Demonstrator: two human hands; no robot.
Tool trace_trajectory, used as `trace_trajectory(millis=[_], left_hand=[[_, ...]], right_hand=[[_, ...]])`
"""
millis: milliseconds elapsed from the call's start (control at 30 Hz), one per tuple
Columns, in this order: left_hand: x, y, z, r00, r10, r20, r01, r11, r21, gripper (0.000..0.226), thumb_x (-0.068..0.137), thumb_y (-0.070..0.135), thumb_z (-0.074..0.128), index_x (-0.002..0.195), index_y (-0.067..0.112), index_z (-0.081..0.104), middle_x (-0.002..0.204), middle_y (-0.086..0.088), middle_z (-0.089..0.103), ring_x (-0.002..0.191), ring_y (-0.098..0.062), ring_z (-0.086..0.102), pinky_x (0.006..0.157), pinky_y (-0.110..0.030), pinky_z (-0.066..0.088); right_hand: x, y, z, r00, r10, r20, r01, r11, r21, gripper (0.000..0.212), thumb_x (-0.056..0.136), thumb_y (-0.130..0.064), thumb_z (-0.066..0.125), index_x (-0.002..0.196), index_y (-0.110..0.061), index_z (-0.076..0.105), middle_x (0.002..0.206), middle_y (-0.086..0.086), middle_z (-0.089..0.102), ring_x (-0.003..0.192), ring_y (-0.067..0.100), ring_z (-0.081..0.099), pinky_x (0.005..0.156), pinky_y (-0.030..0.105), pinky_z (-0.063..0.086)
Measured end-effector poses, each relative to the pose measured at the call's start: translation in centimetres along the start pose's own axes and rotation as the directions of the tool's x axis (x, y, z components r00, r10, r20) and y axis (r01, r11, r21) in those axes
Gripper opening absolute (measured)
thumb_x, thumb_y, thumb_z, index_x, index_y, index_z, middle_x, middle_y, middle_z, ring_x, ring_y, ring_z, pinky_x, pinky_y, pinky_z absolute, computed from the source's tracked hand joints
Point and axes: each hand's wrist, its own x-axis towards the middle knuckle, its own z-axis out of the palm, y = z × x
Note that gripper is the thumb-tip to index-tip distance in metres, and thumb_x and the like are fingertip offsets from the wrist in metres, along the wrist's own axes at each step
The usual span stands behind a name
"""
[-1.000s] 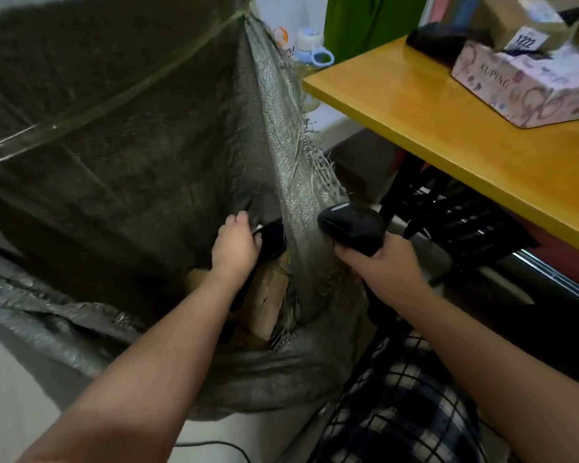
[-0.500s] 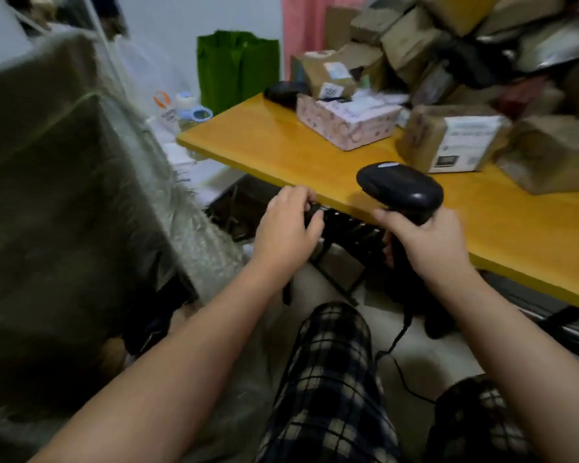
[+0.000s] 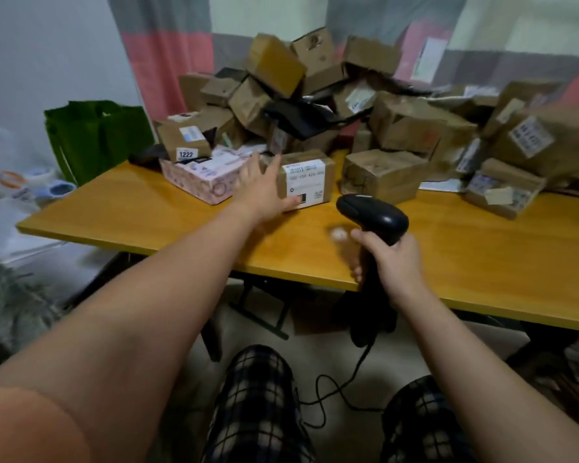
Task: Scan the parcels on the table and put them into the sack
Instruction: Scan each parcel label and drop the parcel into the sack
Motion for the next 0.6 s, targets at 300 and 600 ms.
trace_trajectory(millis=[300,600], left_hand=[[-2.3,-0.8,0.5,0.994,0.086,-0.07,-0.106,0.914,-0.391,0.06,0.077,0.037,0.076,0.126,0.039,0.042,0.133,-0.005,0.041,0.108,-0.017,0.048,0.091,-0.029,0.042],[-7.7,-2.4,-0.3,0.976,0.117,-0.183,-0.184,0.89,-0.416,0.089,0.073,0.033,0.081,0.145,0.025,0.03,0.145,-0.005,0.038,0.129,-0.019,0.042,0.108,-0.04,0.04]], right_hand=[[-0.1,0.6,-0.3,0.996,-0.078,0.034,0.08,0.995,-0.057,0.008,0.085,-0.02,0.07,0.081,-0.014,0.067,0.05,0.003,0.059,0.044,0.02,0.057,0.045,0.029,0.048],[-3.6,0.3,-0.8,0.98,-0.189,0.069,0.198,0.964,-0.177,0.013,0.084,-0.015,0.072,0.072,-0.013,0.065,0.052,0.002,0.058,0.046,0.017,0.058,0.047,0.03,0.047]])
